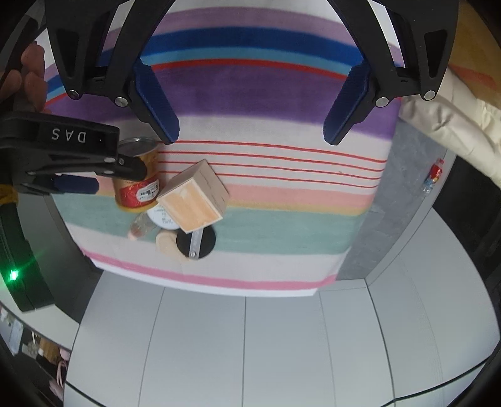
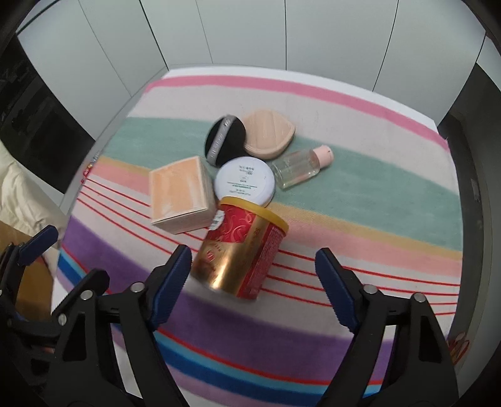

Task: Organize objects
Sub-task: 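Grasp the beige cube box with the left gripper while the right grasps the red-gold can, then lift the beige cube box and red-gold can off the blanket with both grippers, then carry the beige box and red-gold can with both grippers over the cardboard box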

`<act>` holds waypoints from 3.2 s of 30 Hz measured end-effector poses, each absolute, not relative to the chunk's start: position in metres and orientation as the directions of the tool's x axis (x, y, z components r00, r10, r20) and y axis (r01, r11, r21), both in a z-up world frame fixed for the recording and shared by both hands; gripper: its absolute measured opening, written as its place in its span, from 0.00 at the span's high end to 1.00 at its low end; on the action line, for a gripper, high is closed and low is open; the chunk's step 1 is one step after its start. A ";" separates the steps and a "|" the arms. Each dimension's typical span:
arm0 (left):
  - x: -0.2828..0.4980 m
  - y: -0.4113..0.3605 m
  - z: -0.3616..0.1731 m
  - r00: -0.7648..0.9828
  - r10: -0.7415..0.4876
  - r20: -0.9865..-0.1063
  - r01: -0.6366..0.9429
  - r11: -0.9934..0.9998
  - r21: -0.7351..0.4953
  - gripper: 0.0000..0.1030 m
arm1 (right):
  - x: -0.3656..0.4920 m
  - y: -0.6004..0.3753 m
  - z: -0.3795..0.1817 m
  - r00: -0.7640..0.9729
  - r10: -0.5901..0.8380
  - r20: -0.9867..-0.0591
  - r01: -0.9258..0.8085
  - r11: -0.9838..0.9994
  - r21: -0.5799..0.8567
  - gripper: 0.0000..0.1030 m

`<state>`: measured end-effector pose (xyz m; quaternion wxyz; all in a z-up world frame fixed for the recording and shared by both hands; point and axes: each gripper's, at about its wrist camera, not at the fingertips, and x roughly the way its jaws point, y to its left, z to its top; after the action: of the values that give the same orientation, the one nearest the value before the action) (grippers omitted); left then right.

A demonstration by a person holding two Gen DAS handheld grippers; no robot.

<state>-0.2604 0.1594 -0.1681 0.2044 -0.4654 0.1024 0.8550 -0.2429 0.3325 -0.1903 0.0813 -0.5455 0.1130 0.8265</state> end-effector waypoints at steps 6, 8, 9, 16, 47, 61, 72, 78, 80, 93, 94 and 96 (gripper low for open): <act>-0.271 0.175 -0.186 -0.475 0.281 -0.834 -0.476 -0.879 -0.025 0.07 | -0.251 0.336 -0.213 -0.349 0.007 -0.937 -0.249 -0.965 0.085 0.30; -0.276 0.182 -0.190 -0.481 0.287 -0.829 -0.489 -0.872 -0.018 0.06 | -0.251 0.339 -0.219 -0.348 -0.003 -0.938 -0.247 -0.964 0.095 0.39; -0.279 0.185 -0.192 -0.479 0.296 -0.826 -0.496 -0.868 -0.023 0.06 | -0.251 0.342 -0.222 -0.346 -0.005 -0.938 -0.244 -0.965 0.095 0.42; -0.298 0.214 -0.209 -0.461 0.326 -0.825 -0.544 -0.838 -0.027 0.06 | -0.248 0.364 -0.225 -0.356 0.021 -0.934 -0.254 -0.964 0.075 0.45; -0.269 0.223 -0.154 -0.483 0.401 -0.778 -0.533 -0.840 -0.102 0.32 | -0.223 0.386 -0.165 -0.389 0.050 -0.920 -0.286 -0.956 0.069 0.45; -0.217 0.194 -0.081 -0.493 0.391 -0.777 -0.479 -0.868 -0.132 0.32 | -0.173 0.364 -0.089 -0.424 0.055 -0.904 -0.283 -0.956 0.074 0.45; -0.162 0.180 -0.036 -0.495 0.411 -0.765 -0.463 -0.870 -0.168 0.32 | -0.124 0.344 -0.040 -0.451 0.078 -0.889 -0.255 -0.966 0.045 0.45; -0.133 0.166 -0.018 -0.495 0.418 -0.762 -0.452 -0.873 -0.185 0.32 | -0.099 0.337 -0.020 -0.474 0.085 -0.876 -0.253 -0.966 0.044 0.45; -0.126 0.161 -0.013 -0.505 0.415 -0.757 -0.451 -0.875 -0.179 0.32 | -0.093 0.332 -0.013 -0.481 0.081 -0.873 -0.244 -0.969 0.044 0.45; -0.102 0.114 0.004 -0.566 0.419 -0.710 -0.402 -0.892 -0.206 0.32 | -0.089 0.286 0.011 -0.559 0.046 -0.828 -0.135 -0.990 0.036 0.45; -0.103 0.110 0.005 -0.573 0.415 -0.707 -0.396 -0.895 -0.205 0.32 | -0.090 0.283 0.011 -0.564 0.044 -0.825 -0.130 -0.991 0.037 0.45; -0.102 0.102 0.007 -0.579 0.416 -0.701 -0.392 -0.896 -0.209 0.32 | -0.093 0.277 0.008 -0.564 0.024 -0.826 -0.124 -0.991 0.056 0.45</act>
<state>-0.1020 0.1021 0.0070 0.2275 -0.3986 -0.0154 0.8883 -0.0932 0.2772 0.0082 0.0422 -0.4651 0.0537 0.8826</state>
